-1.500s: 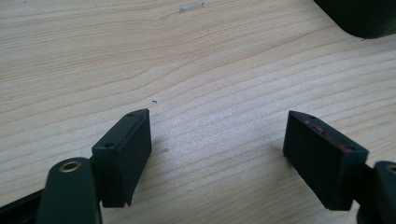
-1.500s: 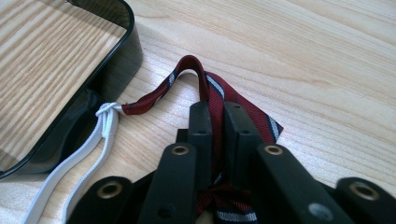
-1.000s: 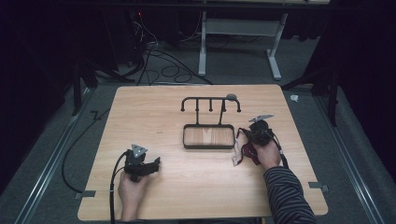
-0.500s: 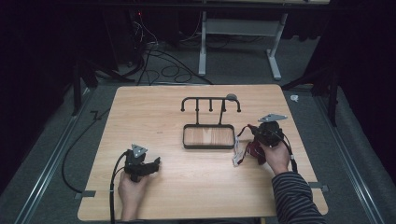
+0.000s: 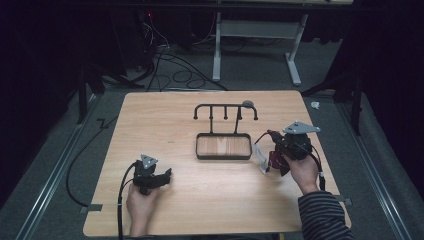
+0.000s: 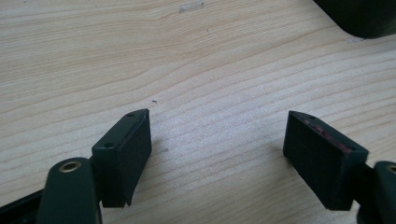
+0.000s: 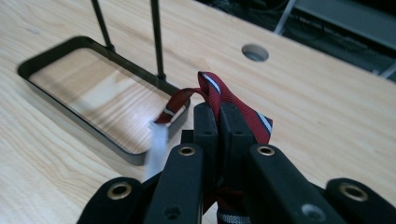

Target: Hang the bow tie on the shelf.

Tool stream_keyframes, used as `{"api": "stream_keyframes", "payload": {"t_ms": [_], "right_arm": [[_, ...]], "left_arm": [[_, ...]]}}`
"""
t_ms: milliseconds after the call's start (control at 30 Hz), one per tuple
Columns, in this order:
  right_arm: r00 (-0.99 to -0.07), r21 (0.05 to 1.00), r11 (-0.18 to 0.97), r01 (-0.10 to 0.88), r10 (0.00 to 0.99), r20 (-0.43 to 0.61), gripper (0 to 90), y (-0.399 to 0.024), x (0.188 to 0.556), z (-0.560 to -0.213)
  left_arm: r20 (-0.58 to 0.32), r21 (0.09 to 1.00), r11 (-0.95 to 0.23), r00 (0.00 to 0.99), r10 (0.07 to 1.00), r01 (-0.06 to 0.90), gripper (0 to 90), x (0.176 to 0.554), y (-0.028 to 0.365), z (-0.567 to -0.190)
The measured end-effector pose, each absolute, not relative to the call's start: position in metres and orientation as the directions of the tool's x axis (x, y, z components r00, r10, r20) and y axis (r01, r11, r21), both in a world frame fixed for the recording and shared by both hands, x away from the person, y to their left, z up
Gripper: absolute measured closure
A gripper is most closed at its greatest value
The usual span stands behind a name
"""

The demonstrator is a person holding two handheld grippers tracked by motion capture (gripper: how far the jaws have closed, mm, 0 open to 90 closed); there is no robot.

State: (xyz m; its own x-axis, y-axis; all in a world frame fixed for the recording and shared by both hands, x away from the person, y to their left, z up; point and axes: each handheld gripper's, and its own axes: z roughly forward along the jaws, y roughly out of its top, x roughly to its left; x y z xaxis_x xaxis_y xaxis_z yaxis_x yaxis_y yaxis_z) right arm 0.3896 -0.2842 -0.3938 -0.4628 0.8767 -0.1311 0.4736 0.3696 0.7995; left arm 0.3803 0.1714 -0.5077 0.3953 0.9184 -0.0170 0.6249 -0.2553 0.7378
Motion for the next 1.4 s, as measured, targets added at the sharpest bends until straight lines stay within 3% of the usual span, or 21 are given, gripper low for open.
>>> {"api": "stream_keyframes", "payload": {"t_ms": [700,1400], "right_arm": [[-0.539,0.845,0.432,0.315,0.814,-0.216,88.2,-0.254,0.366,-0.347],[-0.533,0.854,0.395,0.338,0.828,-0.172,88.0,-0.253,0.377,-0.355]], "left_arm": [[-0.016,0.738,-0.256,0.395,0.918,0.625,24.0,0.38,0.171,-0.508],[-0.016,0.738,-0.258,0.398,0.917,0.624,23.9,0.379,0.171,-0.508]]}}
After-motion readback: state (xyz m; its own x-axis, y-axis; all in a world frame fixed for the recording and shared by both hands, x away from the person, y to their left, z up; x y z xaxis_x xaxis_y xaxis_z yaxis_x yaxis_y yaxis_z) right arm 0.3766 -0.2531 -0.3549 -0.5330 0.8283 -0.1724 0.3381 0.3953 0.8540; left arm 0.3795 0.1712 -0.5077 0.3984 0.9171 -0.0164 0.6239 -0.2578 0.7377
